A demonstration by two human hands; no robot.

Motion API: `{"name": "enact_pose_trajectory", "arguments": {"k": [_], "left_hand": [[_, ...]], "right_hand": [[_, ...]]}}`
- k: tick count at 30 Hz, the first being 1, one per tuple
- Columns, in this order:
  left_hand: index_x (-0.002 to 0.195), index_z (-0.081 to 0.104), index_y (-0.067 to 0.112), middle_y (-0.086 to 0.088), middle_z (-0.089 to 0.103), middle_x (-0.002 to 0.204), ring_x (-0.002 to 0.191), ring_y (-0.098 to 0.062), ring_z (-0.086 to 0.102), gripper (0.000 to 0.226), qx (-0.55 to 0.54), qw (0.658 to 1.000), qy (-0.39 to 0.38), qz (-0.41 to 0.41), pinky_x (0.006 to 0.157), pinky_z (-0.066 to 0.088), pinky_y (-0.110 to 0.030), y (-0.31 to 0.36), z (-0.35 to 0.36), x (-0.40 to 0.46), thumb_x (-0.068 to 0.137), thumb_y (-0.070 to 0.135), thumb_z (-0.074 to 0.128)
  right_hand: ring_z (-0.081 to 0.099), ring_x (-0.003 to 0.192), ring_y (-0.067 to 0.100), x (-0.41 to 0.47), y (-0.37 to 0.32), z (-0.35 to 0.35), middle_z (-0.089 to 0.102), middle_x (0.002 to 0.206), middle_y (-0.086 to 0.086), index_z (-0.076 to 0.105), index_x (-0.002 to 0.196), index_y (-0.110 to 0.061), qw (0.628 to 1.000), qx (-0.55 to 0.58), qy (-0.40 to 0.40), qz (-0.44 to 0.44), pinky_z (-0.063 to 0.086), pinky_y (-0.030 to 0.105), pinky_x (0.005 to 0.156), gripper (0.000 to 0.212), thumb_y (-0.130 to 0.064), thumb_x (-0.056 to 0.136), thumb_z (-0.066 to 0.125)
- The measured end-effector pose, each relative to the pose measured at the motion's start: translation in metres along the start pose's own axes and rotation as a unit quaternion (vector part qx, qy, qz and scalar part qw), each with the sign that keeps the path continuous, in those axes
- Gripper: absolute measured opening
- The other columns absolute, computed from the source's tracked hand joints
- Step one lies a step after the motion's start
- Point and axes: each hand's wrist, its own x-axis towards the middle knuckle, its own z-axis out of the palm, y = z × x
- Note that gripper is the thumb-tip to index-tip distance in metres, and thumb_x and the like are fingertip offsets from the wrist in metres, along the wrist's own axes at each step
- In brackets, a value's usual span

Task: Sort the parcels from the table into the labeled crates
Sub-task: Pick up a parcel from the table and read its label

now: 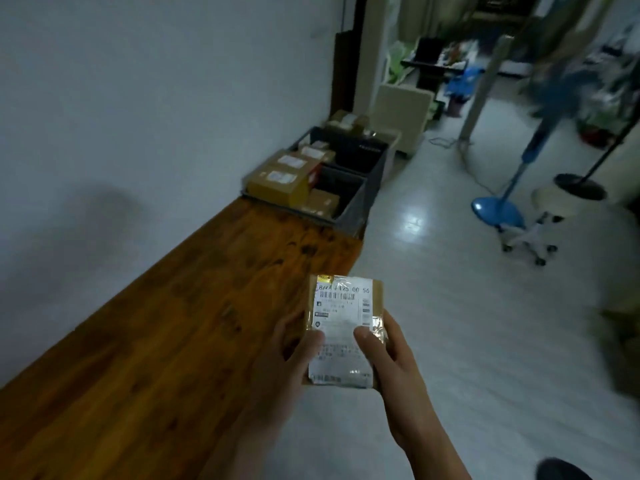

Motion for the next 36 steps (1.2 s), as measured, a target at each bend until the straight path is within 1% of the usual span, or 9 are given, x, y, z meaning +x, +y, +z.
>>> {"name": "enact_pose_trajectory", "arguments": {"k": [6, 9, 12, 16, 21, 24, 26, 30, 36], "left_hand": [[0.130, 0.055, 0.031, 0.005, 0.074, 0.114, 0.097, -0.014, 0.073, 0.052, 0.028, 0.996, -0.081, -0.027, 0.071, 0.060, -0.025, 0.015, 0.060, 0.134, 0.083, 0.041, 0.076], [0.125, 0.059, 0.024, 0.002, 0.075, 0.108, 0.091, -0.008, 0.073, 0.035, 0.021, 0.998, -0.065, -0.014, 0.065, 0.057, -0.019, 0.027, 0.100, 0.218, 0.091, 0.027, 0.066], [0.118, 0.058, 0.031, 0.004, 0.071, 0.103, 0.078, 0.006, 0.069, 0.026, 0.008, 0.997, -0.072, -0.020, 0.055, 0.051, -0.010, 0.041, 0.135, 0.299, 0.094, 0.022, 0.063], [0.115, 0.059, 0.034, 0.005, 0.077, 0.090, 0.079, -0.009, 0.075, 0.031, -0.017, 0.996, -0.075, -0.047, 0.057, 0.056, -0.020, 0.076, 0.185, 0.405, 0.088, 0.026, 0.070], [0.117, 0.058, 0.027, -0.002, 0.076, 0.099, 0.082, -0.014, 0.076, 0.035, 0.008, 0.989, -0.122, -0.078, 0.060, 0.058, -0.022, 0.101, 0.244, 0.520, 0.086, 0.034, 0.072], [0.112, 0.059, 0.023, -0.007, 0.074, 0.101, 0.078, -0.014, 0.075, 0.032, 0.027, 0.991, -0.108, -0.073, 0.057, 0.056, -0.020, 0.097, 0.286, 0.594, 0.087, 0.032, 0.076], [0.109, 0.062, 0.022, -0.008, 0.075, 0.098, 0.080, -0.019, 0.076, 0.042, 0.037, 0.993, -0.088, -0.070, 0.062, 0.059, -0.028, 0.092, 0.320, 0.649, 0.078, 0.040, 0.083], [0.113, 0.061, 0.023, -0.005, 0.074, 0.100, 0.081, -0.018, 0.075, 0.041, 0.050, 0.995, -0.032, -0.077, 0.080, 0.061, -0.045, 0.080, 0.381, 0.762, 0.080, 0.043, 0.075], [0.112, 0.057, 0.020, -0.003, 0.074, 0.106, 0.084, -0.015, 0.075, 0.033, 0.043, 0.994, 0.002, -0.098, 0.077, 0.061, -0.037, 0.106, 0.444, 0.900, 0.091, 0.042, 0.068]], "right_hand": [[0.073, 0.105, 0.018, 0.111, -0.024, -0.058, 0.075, 0.114, -0.007, 0.053, 0.137, -0.042, 0.997, 0.027, 0.075, 0.004, 0.058, 0.051, 0.093, 0.061, -0.057, 0.083, 0.074], [0.072, 0.107, 0.018, 0.197, -0.049, -0.088, 0.075, 0.115, -0.007, 0.052, 0.136, -0.047, 0.996, 0.010, 0.084, 0.001, 0.059, 0.049, 0.092, 0.066, -0.064, 0.077, 0.075], [0.072, 0.105, 0.018, 0.278, -0.080, -0.111, 0.075, 0.114, -0.005, 0.055, 0.130, -0.049, 0.997, 0.000, 0.081, 0.004, 0.061, 0.046, 0.089, 0.049, -0.052, 0.083, 0.069], [0.073, 0.104, 0.019, 0.373, -0.129, -0.151, 0.075, 0.115, -0.004, 0.057, 0.133, -0.046, 0.995, -0.008, 0.101, -0.011, 0.060, 0.047, 0.091, 0.048, -0.047, 0.086, 0.070], [0.074, 0.100, 0.018, 0.474, -0.164, -0.208, 0.076, 0.110, -0.006, 0.055, 0.134, -0.045, 0.991, -0.018, 0.132, -0.012, 0.059, 0.048, 0.092, 0.057, -0.053, 0.080, 0.070], [0.074, 0.099, 0.017, 0.549, -0.173, -0.248, 0.077, 0.108, -0.007, 0.055, 0.134, -0.046, 0.989, -0.026, 0.143, -0.002, 0.059, 0.047, 0.091, 0.053, -0.048, 0.084, 0.072], [0.075, 0.098, 0.017, 0.606, -0.180, -0.282, 0.077, 0.108, -0.005, 0.054, 0.133, -0.046, 0.989, -0.025, 0.143, 0.005, 0.060, 0.047, 0.090, 0.052, -0.046, 0.084, 0.073], [0.074, 0.101, 0.017, 0.725, -0.202, -0.346, 0.075, 0.114, -0.006, 0.053, 0.133, -0.049, 0.993, -0.047, 0.107, 0.020, 0.059, 0.046, 0.092, 0.076, -0.068, 0.061, 0.073], [0.076, 0.095, 0.020, 0.885, -0.259, -0.402, 0.076, 0.111, -0.003, 0.057, 0.133, -0.036, 0.998, -0.042, 0.031, 0.031, 0.063, 0.046, 0.081, 0.064, -0.049, 0.073, 0.071]]}}
